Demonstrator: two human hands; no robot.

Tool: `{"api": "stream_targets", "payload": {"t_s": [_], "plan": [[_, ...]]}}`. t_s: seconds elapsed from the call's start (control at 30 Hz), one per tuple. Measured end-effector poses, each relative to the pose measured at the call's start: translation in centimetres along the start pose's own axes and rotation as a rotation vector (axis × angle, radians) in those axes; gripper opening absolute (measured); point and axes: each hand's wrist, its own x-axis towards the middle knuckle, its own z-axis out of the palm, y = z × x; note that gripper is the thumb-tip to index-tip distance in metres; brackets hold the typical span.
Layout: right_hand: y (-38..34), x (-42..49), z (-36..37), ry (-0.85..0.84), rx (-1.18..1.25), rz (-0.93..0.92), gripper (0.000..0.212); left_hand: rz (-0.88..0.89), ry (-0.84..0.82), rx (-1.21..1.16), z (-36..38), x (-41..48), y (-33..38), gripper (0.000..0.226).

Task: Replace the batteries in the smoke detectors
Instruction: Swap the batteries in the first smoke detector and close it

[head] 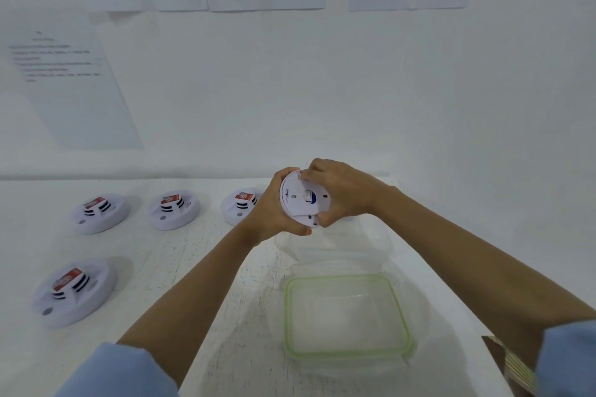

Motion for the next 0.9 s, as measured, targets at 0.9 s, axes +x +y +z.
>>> {"api": "stream_targets", "payload": {"t_s": [0.9], "plan": [[-6.8,-10.7,3.2,-0.258,0.240,0.195,0.054,0.036,0.164,-0.037,-1.5,-9.4,1.3,0.103]]}}
